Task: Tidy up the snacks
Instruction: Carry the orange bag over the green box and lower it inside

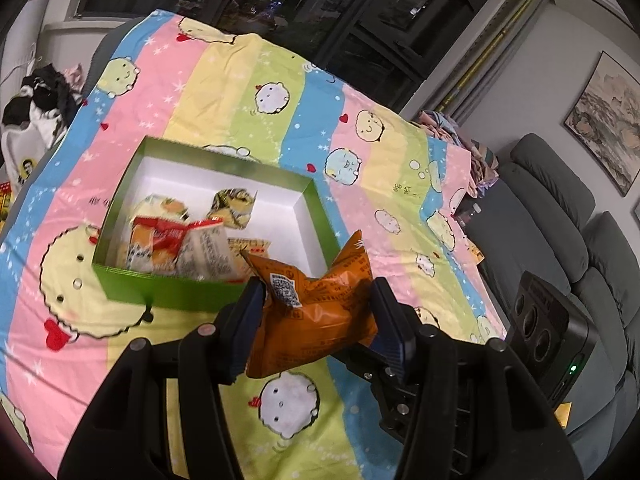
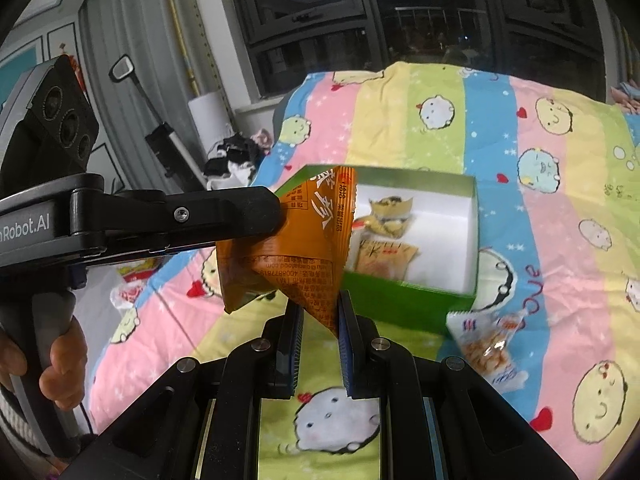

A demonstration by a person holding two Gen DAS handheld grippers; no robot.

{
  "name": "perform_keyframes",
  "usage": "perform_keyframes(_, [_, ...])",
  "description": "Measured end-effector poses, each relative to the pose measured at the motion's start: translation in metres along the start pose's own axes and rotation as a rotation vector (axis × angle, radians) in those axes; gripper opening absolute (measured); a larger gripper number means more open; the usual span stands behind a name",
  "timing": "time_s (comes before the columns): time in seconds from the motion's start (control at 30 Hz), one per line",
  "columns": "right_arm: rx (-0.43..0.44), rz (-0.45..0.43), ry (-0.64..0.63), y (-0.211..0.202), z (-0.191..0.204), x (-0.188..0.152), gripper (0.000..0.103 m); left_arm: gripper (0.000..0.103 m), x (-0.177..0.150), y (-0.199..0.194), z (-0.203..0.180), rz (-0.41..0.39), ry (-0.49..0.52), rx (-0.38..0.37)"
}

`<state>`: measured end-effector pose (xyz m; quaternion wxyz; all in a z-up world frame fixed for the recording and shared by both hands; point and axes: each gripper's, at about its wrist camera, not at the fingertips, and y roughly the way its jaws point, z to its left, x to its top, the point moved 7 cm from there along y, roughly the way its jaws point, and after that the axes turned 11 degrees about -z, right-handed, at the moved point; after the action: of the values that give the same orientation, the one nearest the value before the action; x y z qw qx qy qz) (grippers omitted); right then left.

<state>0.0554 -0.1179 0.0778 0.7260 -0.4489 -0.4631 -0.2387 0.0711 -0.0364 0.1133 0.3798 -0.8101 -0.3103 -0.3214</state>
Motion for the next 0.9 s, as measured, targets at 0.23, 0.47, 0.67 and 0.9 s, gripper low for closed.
perform_keyframes(0.23, [0.008, -0.028, 0.016, 0.007, -0.018, 0.022, 0.018, 0.054, 0.025, 0.018, -0.006, 0.005, 0.010, -0.001])
perform_keyframes(0.47, [0.000, -0.019, 0.012, 0.028, -0.032, 0.034, 0.018, 0.054, 0.040, 0.045, 0.006, 0.040, -0.017, 0.010])
perform_keyframes(0.67, [0.010, 0.023, 0.050, 0.054, -0.047, 0.031, 0.018, 0.054, 0.040, 0.070, 0.021, 0.077, -0.029, 0.044])
perform_keyframes(0.9, [-0.003, 0.103, 0.033, 0.087, -0.054, 0.022, 0.018, 0.054, 0.035, 0.094, 0.047, 0.103, -0.073, 0.078])
